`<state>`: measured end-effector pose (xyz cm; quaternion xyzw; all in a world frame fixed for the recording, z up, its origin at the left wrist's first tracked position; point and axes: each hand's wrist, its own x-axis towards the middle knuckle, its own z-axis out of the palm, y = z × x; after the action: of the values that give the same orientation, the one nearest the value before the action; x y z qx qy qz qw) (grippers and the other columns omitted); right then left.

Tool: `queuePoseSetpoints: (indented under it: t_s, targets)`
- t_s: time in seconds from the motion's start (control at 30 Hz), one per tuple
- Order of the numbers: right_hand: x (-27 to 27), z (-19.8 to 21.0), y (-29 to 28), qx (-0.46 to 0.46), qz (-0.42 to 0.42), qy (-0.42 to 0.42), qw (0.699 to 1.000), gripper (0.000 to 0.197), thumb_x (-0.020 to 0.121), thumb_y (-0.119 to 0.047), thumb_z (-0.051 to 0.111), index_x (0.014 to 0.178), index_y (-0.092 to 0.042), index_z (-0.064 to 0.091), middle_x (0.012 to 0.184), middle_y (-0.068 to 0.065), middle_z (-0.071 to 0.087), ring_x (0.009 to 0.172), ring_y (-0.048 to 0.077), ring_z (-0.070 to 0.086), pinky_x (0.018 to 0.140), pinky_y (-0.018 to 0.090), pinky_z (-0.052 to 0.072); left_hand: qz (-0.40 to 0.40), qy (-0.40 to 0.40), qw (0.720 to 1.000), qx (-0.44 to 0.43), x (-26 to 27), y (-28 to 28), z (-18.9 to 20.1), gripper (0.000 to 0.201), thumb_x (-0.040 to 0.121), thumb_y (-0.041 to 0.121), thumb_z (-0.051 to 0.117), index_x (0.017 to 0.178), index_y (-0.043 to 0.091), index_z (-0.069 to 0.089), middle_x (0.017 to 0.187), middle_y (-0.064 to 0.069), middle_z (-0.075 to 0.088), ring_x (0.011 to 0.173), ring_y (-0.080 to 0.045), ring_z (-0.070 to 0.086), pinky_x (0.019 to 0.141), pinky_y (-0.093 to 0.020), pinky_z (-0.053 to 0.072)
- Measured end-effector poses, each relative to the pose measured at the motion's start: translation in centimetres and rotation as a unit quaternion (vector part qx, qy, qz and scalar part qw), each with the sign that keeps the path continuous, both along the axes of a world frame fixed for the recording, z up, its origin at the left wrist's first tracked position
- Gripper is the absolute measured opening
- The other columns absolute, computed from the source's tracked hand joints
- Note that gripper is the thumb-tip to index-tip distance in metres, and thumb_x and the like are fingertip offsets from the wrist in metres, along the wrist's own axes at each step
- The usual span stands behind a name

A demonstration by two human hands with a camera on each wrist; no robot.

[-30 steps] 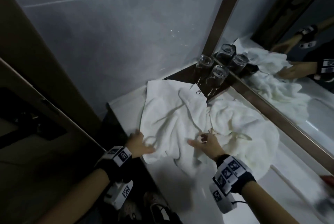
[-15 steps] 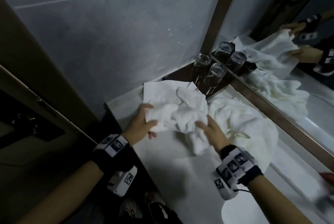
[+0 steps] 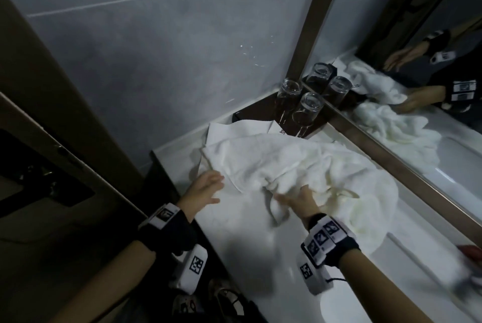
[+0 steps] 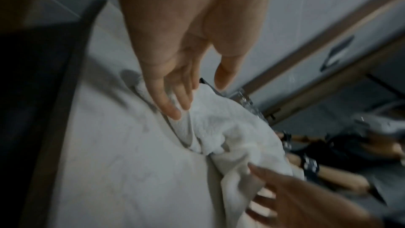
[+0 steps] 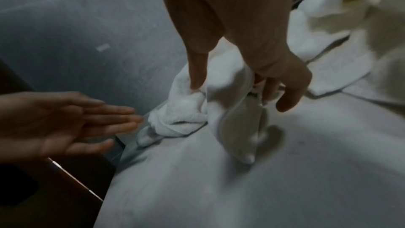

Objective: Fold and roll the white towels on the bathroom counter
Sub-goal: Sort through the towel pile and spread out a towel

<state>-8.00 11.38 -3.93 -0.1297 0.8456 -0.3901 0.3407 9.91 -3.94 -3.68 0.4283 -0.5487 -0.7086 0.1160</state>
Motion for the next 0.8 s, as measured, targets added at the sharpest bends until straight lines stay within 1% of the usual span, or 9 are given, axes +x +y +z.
queuePoseSetpoints:
  t_s: [0.07,0.2,0.27,0.37,0.47,0.57,0.67,0.73,0.8]
  targets:
    - [0.2,-0.4,-0.2,0.014,-0.024,-0.018,0.999,0.033,0.083,-0.017,0.067,0.100,-0.001,0.043,0.100,0.014,0.050,0.092,0.023,0.048,0.080,0.036,0.041,-0.071,-0.075,0.993,-0.053,-0.3,0.7,-0.7,0.017,0.091,0.007,0.052,0.106,0.013,0.053,0.107,-0.004,0.053,0.091,-0.014,0.052,0.070,-0.024,0.048]
    - [0.4,0.4,-0.5,-0.060,-0.071,-0.068,0.993,0.045,0.089,-0.011,0.054,0.128,0.006,0.038,0.118,0.026,0.056,0.105,0.037,0.056,0.092,0.049,0.046,-0.184,-0.155,0.957,-0.161,-0.9,1.7,-1.1,0.034,0.088,0.007,0.052,0.122,0.008,0.046,0.105,-0.008,0.051,0.089,-0.020,0.050,0.082,-0.031,0.046]
    - [0.7,1.2,-0.5,-0.125,-0.082,-0.100,0.984,0.041,0.091,-0.005,0.049,0.129,0.004,0.036,0.118,0.030,0.055,0.101,0.042,0.057,0.087,0.052,0.046,-0.295,-0.190,0.905,-0.241,-1.3,2.1,-0.9,0.059,0.087,0.009,0.053,0.140,0.014,0.026,0.109,-0.014,0.052,0.096,-0.024,0.053,0.089,-0.034,0.045]
    - [1.1,1.9,-0.5,-0.186,-0.099,-0.173,0.962,0.048,0.094,-0.003,0.041,0.140,-0.006,0.028,0.117,0.029,0.054,0.095,0.034,0.055,0.080,0.045,0.045,-0.408,-0.218,0.801,-0.379,-2.4,2.8,-0.5,0.088,0.080,0.008,0.058,0.146,0.013,0.001,0.133,-0.022,0.042,0.117,-0.033,0.047,0.097,-0.036,0.042]
    - [1.2,2.5,0.1,-0.192,-0.079,-0.209,0.956,0.041,0.097,-0.005,0.041,0.136,-0.009,0.034,0.110,0.021,0.063,0.084,0.022,0.066,0.064,0.031,0.055,-0.363,-0.178,0.839,-0.364,-3.6,3.0,-0.5,0.100,0.074,0.004,0.066,0.146,0.008,-0.004,0.150,-0.019,0.015,0.137,-0.031,0.023,0.110,-0.039,0.032]
    - [0.6,3.0,0.6,-0.178,-0.087,-0.246,0.949,0.017,0.098,-0.006,0.039,0.108,-0.008,0.052,0.081,0.001,0.058,0.049,-0.004,0.061,0.044,0.013,0.048,-0.302,-0.128,0.885,-0.332,-4.1,3.0,-0.4,0.090,0.070,0.003,0.072,0.139,0.004,0.014,0.142,-0.017,0.016,0.128,-0.028,0.031,0.104,-0.027,0.035]
    - [-0.2,3.7,1.0,-0.201,-0.079,-0.291,0.932,0.036,0.100,-0.031,0.037,0.110,-0.003,0.056,0.092,0.011,0.065,0.067,0.001,0.069,0.060,0.015,0.055,-0.256,-0.088,0.899,-0.344,-4.1,2.6,-0.3,0.070,0.071,-0.004,0.068,0.125,-0.001,0.024,0.130,-0.018,0.023,0.118,-0.031,0.038,0.092,-0.023,0.039]
    - [-0.8,4.0,1.5,-0.233,-0.087,-0.335,0.909,0.057,0.093,-0.046,0.044,0.120,0.004,0.054,0.113,0.026,0.063,0.101,0.027,0.066,0.091,0.035,0.052,-0.213,-0.079,0.906,-0.356,-3.9,1.9,0.2,0.063,0.072,-0.007,0.064,0.123,-0.004,0.025,0.128,-0.020,0.024,0.116,-0.029,0.039,0.086,-0.014,0.031]
    - [-1.7,4.0,1.9,-0.218,-0.114,-0.287,0.926,0.074,0.079,-0.046,0.064,0.132,0.002,0.041,0.126,0.025,0.056,0.111,0.036,0.059,0.097,0.049,0.047,-0.149,-0.090,0.910,-0.377,-3.2,1.1,0.9,0.063,0.071,-0.007,0.064,0.123,-0.003,0.029,0.126,-0.020,0.026,0.112,-0.025,0.038,0.082,-0.012,0.027]
